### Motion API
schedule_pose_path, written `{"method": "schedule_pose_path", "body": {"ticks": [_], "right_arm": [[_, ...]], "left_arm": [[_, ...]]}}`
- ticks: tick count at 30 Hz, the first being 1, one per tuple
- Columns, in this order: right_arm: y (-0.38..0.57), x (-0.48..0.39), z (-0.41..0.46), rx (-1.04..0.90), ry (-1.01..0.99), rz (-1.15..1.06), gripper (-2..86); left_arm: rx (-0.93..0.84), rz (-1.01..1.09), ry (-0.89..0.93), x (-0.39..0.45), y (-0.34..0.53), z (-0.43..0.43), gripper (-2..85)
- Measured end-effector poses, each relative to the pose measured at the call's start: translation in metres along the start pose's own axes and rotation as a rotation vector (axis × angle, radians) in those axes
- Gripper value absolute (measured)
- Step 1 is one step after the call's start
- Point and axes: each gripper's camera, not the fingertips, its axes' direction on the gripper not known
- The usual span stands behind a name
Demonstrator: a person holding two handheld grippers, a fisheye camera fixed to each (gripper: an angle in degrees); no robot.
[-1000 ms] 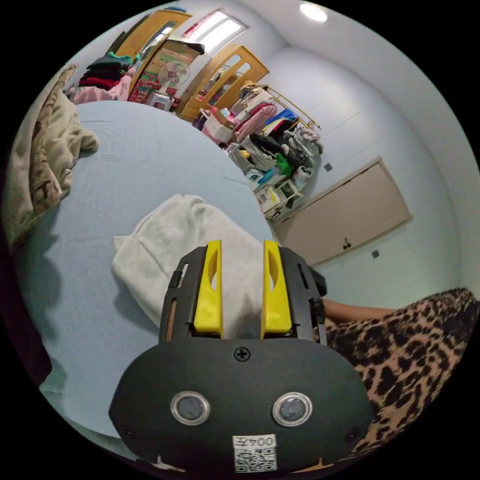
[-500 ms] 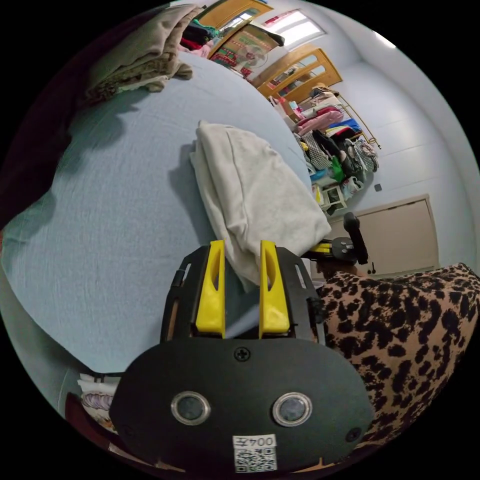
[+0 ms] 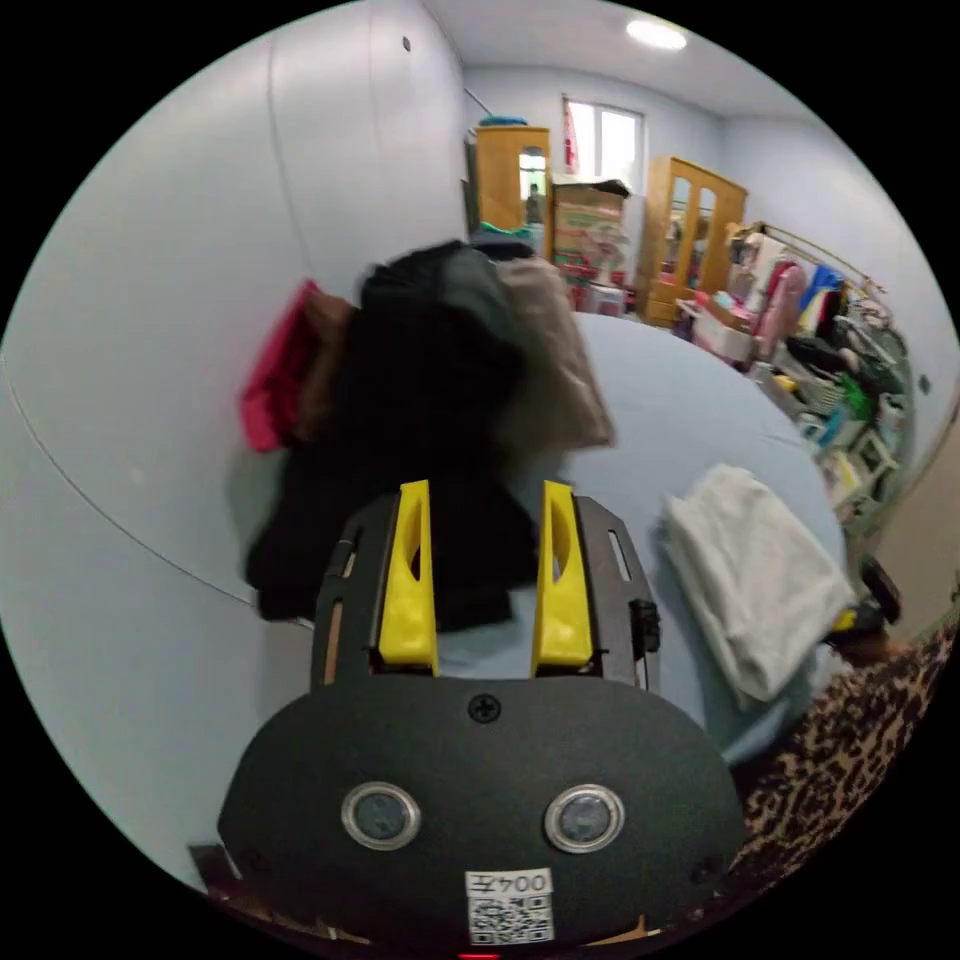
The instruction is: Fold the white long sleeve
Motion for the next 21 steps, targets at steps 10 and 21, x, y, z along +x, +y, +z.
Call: {"method": "schedule_pose_path", "body": {"ticks": [10,21], "right_arm": [[-0.036,0.011,-0.002,-0.048,-0.046,0.142,-0.8],[-0.074,0.011,0.001,-0.101,-0.039,0.247,-0.8]], "left_arm": [[-0.129,0.019,-0.301,-0.140,-0.146,0.076,18.0],[-0.243,0.079,-0.254,-0.151,-0.199,0.156,4.5]]}}
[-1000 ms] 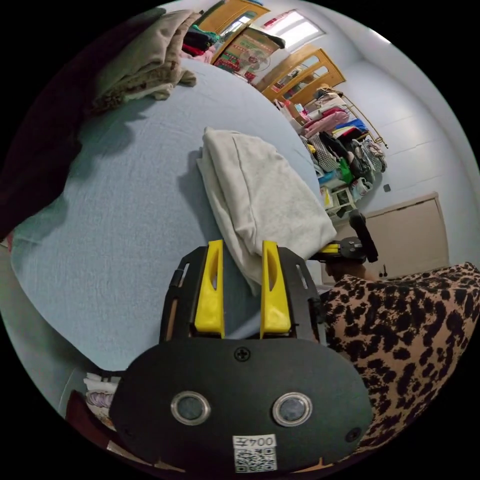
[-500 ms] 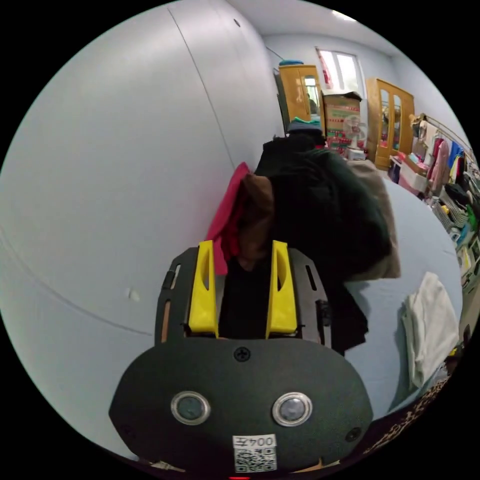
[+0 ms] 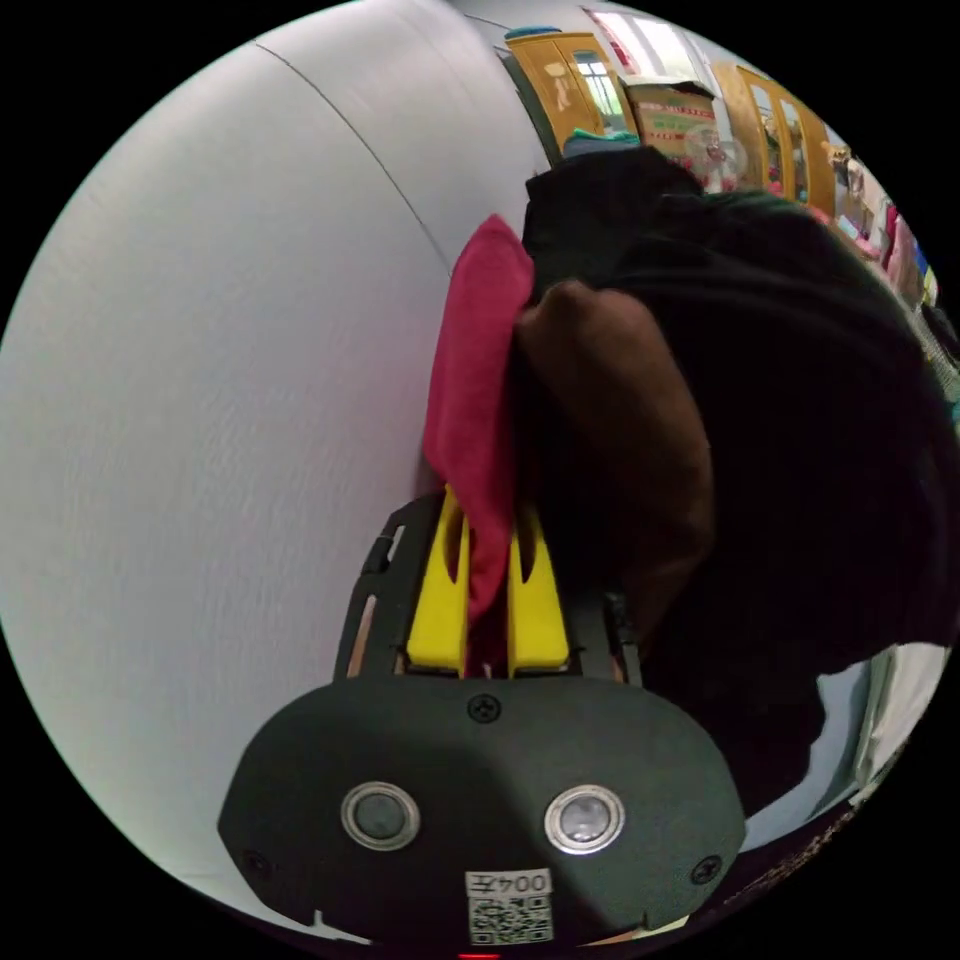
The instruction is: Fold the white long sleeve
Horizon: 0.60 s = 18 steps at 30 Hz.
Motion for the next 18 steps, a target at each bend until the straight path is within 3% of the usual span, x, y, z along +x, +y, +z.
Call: {"method": "schedule_pose_path", "body": {"ticks": [2,11,13,16,17,18], "right_arm": [[-0.006,0.001,0.000,-0.007,-0.010,0.008,-0.8],[-0.028,-0.003,0.002,-0.045,-0.021,0.012,-0.7],[-0.030,-0.004,0.002,-0.046,-0.021,0.012,-0.7],[-0.034,-0.005,0.003,-0.054,-0.029,0.005,-0.7],[-0.035,-0.005,0.004,-0.057,-0.033,0.005,-0.7],[-0.036,-0.005,0.004,-0.058,-0.035,0.004,-0.7]], "left_arm": [[0.085,-0.006,0.156,-0.015,-0.012,-0.038,2.5],[0.433,0.161,0.261,-0.037,0.005,-0.209,0.1],[0.438,0.219,0.236,-0.019,-0.003,-0.200,0.2],[0.196,0.373,0.274,0.042,-0.041,-0.098,0.8],[0.134,0.328,0.309,0.056,-0.048,-0.046,1.0],[0.180,0.272,0.329,0.054,-0.046,-0.033,1.1]]}}
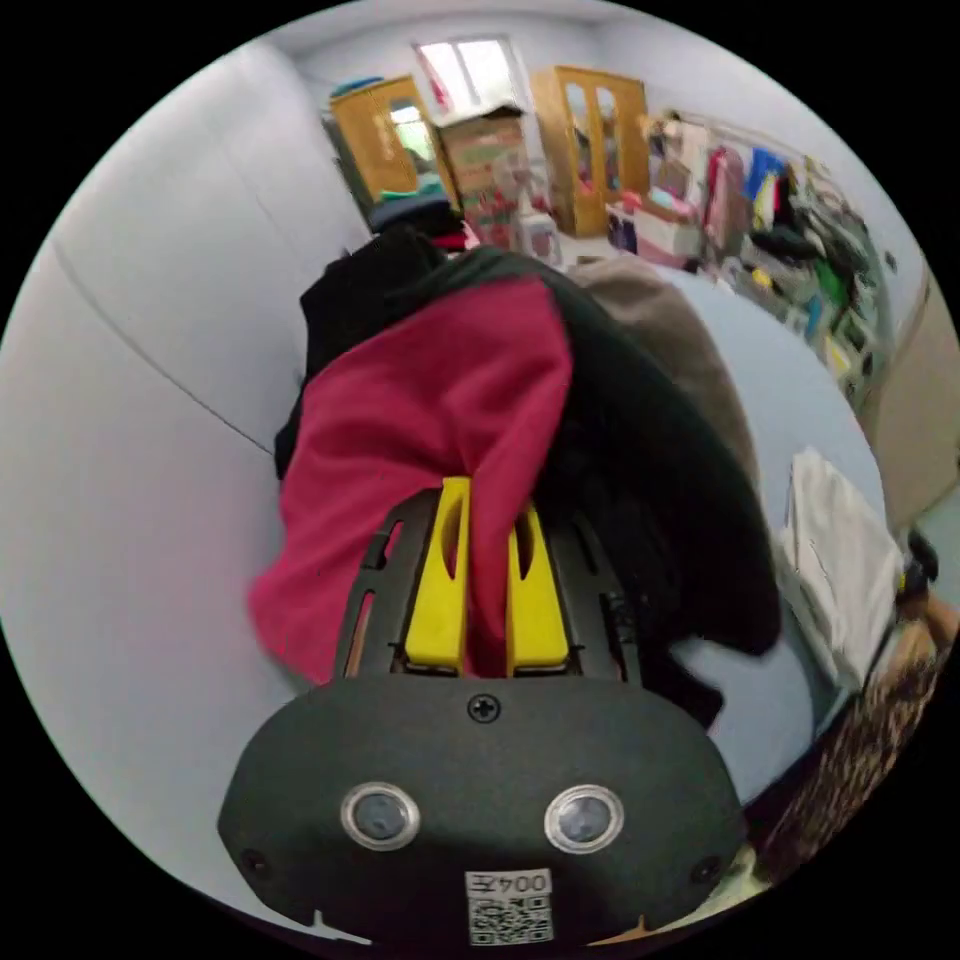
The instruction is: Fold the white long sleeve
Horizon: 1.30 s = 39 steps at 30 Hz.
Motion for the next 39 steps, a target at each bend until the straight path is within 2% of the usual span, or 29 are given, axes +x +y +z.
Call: {"method": "schedule_pose_path", "body": {"ticks": [1,3,7,12,14,16,21,23,29,34,39], "right_arm": [[-0.001,-0.001,0.000,-0.001,0.000,-0.003,-0.7],[-0.002,-0.003,0.001,-0.002,0.002,-0.006,-0.7],[0.000,-0.007,0.002,0.005,0.003,-0.021,-0.7],[0.007,-0.011,0.005,0.028,-0.002,-0.033,-0.8],[0.012,-0.013,0.006,0.041,-0.006,-0.039,-0.8],[0.016,-0.014,0.007,0.051,-0.009,-0.042,-0.8],[0.027,-0.029,0.010,0.071,0.045,-0.132,-0.8],[0.033,-0.033,0.012,0.084,0.054,-0.164,-0.8],[0.053,-0.042,0.016,0.137,0.090,-0.268,-0.7],[0.061,-0.046,0.018,0.144,0.102,-0.323,-0.7],[0.073,-0.037,0.020,0.112,0.052,-0.477,-0.8]], "left_arm": [[0.098,-0.101,0.081,-0.015,0.007,0.014,1.4],[0.118,-0.185,0.167,-0.032,0.000,0.023,2.4],[0.053,-0.063,0.103,-0.032,-0.024,-0.001,10.3],[0.220,-0.117,0.262,-0.059,-0.001,-0.086,14.3],[0.315,-0.125,0.308,-0.043,0.030,-0.122,13.6],[0.332,-0.110,0.343,-0.019,0.055,-0.132,13.2],[0.224,-0.151,0.470,0.060,0.124,-0.095,13.1],[0.078,-0.195,0.562,0.102,0.152,-0.055,13.9],[-0.194,-0.346,0.817,0.176,0.198,0.011,16.0],[-0.280,-0.482,0.887,0.183,0.196,0.038,18.5],[-0.265,-0.687,1.000,0.176,0.183,0.060,19.5]]}}
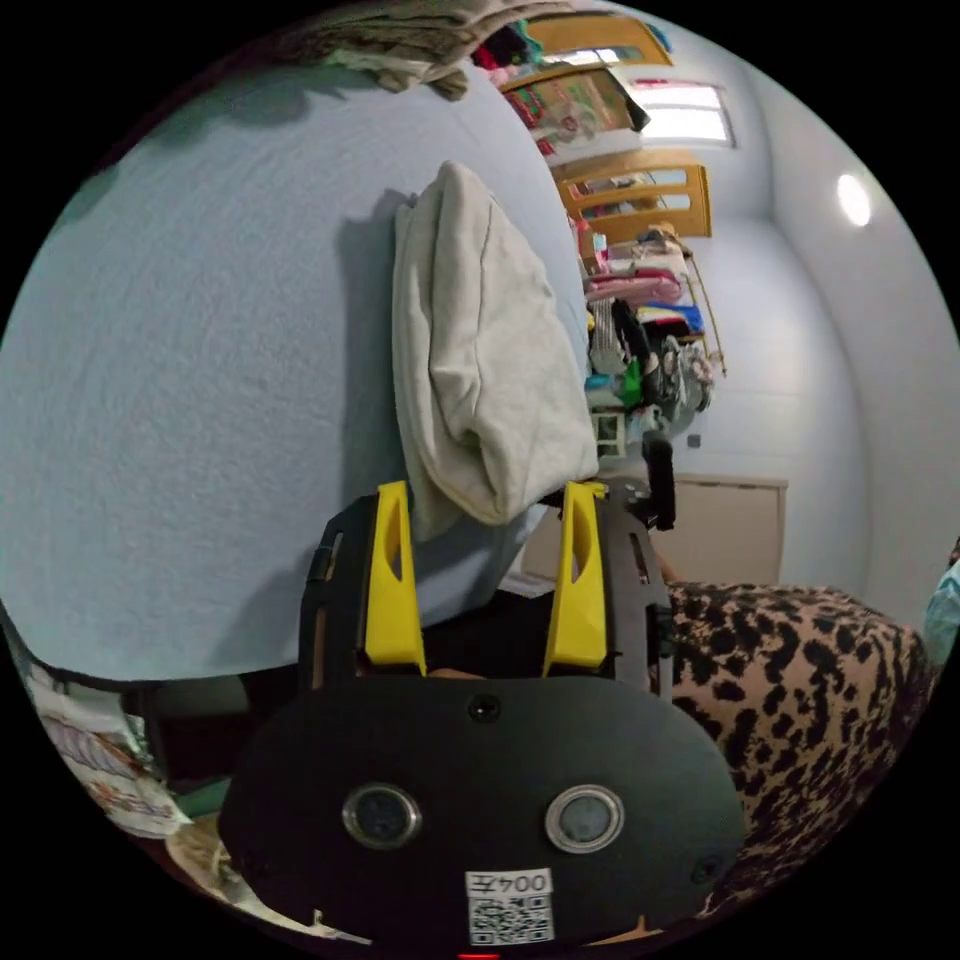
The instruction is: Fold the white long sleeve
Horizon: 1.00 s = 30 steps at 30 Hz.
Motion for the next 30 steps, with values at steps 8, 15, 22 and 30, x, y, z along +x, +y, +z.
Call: {"method": "schedule_pose_path", "body": {"ticks": [8,15,22,30], "right_arm": [[0.054,0.102,-0.032,0.067,-0.367,-0.062,-0.8],[0.067,0.184,-0.057,0.117,-0.511,-0.017,-0.7],[0.005,0.182,0.010,-0.103,-0.139,-0.028,-0.8],[-0.033,0.140,0.059,-0.204,0.019,-0.150,-0.8]], "left_arm": [[0.078,-0.098,0.022,0.014,-0.043,0.012,19.4],[0.139,-0.131,0.009,0.029,-0.061,0.019,18.9],[0.180,-0.152,-0.020,0.037,-0.069,0.026,16.9],[0.226,-0.072,-0.179,0.072,-0.069,0.031,6.9]]}}
